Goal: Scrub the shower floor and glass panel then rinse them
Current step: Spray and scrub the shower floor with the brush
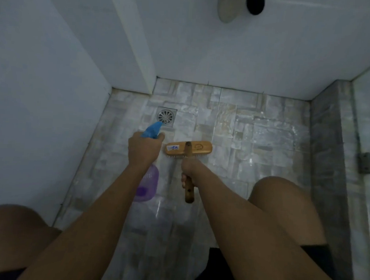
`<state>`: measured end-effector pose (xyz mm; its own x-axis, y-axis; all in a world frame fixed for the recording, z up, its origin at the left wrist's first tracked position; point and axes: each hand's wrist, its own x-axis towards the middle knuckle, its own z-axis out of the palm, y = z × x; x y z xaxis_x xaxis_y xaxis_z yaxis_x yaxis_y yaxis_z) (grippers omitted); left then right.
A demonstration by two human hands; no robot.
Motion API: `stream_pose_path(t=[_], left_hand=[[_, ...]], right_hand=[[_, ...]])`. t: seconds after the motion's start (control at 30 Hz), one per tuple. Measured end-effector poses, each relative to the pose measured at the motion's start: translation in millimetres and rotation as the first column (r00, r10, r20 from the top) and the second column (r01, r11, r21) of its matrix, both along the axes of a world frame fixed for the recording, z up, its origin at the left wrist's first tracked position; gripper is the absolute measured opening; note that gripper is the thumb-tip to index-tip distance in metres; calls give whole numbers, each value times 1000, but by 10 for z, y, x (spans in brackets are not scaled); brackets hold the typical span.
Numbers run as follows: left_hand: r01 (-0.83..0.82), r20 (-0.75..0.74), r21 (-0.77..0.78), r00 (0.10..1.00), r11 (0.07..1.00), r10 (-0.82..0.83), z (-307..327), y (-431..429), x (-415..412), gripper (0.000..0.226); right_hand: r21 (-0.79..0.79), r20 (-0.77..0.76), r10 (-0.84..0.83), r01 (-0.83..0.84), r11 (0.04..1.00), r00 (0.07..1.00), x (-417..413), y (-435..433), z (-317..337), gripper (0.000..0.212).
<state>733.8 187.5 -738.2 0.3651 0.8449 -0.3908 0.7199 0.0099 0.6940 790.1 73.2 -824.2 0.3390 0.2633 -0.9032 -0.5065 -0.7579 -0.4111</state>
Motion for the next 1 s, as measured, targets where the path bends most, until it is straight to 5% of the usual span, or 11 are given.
stream_pose_path(t=[0.1,0.3,0.53,0.67,0.87,1.0], left_hand=[[-1,-18,-28,1000,1000,1,32,125,39,57],[-7,-28,-40,1000,999,6,-61,331,85,39],[115,-50,-98,991,989,-120,-84,738,240,67],[216,-41,-103,974,971,-221,89,1040,329,54],[387,30,-15,922,922,-387,241,1603,483,33],[438,74,-12,897,899,-436,254,1923,466,35]], right_hand=[[47,-9,-108,108,993,994,16,35,64,30],[177,-10,-303,300,937,953,127,132,128,19],[-14,151,-164,168,986,975,-44,43,-31,39],[-150,248,-44,83,985,968,115,397,-114,51],[-59,231,-170,188,980,958,957,1212,13,46],[-103,293,-109,145,984,950,617,1151,-47,49]])
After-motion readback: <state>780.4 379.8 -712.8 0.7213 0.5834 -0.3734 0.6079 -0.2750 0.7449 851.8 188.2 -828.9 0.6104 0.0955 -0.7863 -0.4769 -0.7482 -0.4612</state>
